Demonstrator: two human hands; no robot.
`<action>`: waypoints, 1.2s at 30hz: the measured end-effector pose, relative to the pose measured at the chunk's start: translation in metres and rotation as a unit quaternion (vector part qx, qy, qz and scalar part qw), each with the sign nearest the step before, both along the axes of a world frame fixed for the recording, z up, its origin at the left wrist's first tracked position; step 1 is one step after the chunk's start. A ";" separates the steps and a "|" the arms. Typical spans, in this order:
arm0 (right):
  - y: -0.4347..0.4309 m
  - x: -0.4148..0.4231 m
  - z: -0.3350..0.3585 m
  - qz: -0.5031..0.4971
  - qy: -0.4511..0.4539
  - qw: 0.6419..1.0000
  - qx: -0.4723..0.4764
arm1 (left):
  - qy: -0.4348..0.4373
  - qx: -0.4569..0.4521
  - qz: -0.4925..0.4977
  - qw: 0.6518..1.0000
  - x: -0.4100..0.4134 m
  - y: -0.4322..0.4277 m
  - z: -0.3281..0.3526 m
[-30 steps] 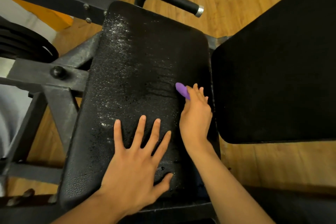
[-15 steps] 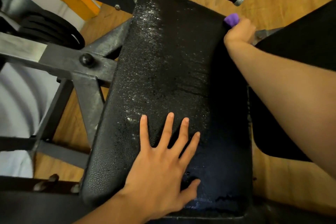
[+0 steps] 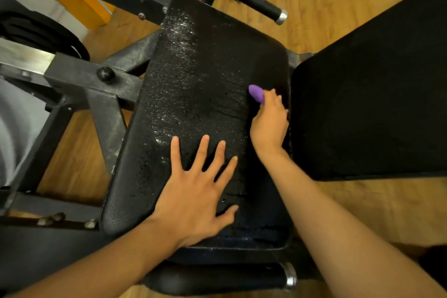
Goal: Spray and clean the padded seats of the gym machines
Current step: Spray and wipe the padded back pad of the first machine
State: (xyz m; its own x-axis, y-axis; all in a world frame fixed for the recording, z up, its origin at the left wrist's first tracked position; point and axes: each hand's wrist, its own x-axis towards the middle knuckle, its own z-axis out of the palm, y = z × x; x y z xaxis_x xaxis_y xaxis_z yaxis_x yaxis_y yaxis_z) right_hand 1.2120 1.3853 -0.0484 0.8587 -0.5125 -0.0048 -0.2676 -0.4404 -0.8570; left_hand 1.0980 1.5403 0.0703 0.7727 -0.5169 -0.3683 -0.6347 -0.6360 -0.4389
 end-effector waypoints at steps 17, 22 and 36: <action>-0.007 -0.073 0.000 0.135 0.026 0.991 0.008 | -0.036 -0.009 -0.079 0.996 -0.007 0.046 0.044; -0.007 -0.088 0.001 0.151 -0.008 0.988 0.013 | -0.017 0.010 -0.143 0.990 -0.004 0.075 0.069; -0.016 -0.173 -0.003 0.560 -0.246 0.777 -0.150 | 0.002 -0.086 -0.118 0.989 0.006 0.086 0.051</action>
